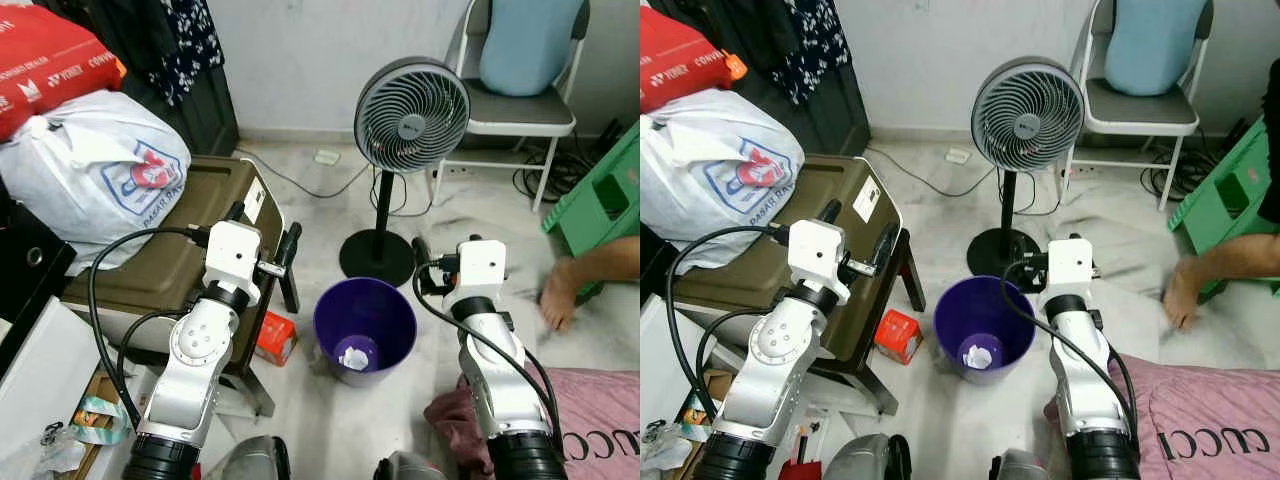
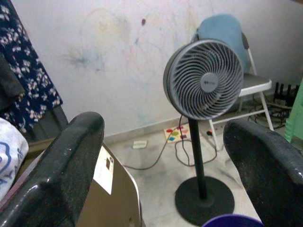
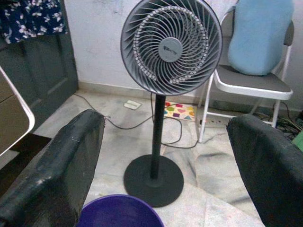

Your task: Clean up the room

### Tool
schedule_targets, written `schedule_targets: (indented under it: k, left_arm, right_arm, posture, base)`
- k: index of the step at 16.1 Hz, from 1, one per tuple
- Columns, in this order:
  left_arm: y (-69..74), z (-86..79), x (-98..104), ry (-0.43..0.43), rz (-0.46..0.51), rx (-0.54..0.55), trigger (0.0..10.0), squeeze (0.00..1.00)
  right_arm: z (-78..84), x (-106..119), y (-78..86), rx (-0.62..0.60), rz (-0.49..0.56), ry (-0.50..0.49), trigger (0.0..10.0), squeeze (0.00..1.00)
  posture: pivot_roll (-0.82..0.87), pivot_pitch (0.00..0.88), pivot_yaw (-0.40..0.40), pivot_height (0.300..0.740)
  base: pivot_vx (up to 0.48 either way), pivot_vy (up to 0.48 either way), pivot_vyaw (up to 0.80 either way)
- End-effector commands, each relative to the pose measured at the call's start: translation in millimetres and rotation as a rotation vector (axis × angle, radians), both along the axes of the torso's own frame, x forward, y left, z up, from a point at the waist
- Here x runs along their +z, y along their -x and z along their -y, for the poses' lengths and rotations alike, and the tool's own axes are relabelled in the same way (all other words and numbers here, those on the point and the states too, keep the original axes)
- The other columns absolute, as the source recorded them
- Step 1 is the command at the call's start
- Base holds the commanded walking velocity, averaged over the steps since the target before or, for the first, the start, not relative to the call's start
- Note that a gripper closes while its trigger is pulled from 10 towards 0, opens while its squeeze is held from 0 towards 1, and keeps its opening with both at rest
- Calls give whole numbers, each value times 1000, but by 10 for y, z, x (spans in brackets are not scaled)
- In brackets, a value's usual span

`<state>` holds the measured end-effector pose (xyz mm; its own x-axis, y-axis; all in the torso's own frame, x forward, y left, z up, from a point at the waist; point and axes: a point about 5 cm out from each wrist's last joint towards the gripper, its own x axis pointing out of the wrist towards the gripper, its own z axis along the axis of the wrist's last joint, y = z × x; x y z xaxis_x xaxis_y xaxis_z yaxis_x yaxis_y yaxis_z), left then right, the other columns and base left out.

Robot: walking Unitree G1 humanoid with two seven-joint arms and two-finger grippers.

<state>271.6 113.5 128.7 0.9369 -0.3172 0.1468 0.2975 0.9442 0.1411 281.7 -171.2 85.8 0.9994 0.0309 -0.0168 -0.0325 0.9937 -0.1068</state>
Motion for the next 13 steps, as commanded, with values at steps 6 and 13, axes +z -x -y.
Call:
schedule_targets:
  k: [6,13]
  left_arm:
    - [-8,-39,-33,15,5,5,10000,0]
    - [0,-30,-12,22,17,0,10000,0]
  right_arm:
    - [-180,293,-172,64,101,-32,10000,1000]
    - [-264,382,-218,86,129,7,10000,0]
  posture:
    - [-77,0,69,740]
    - [-76,0,58,740]
  base:
    - [0,0,0]
    - [0,0,343]
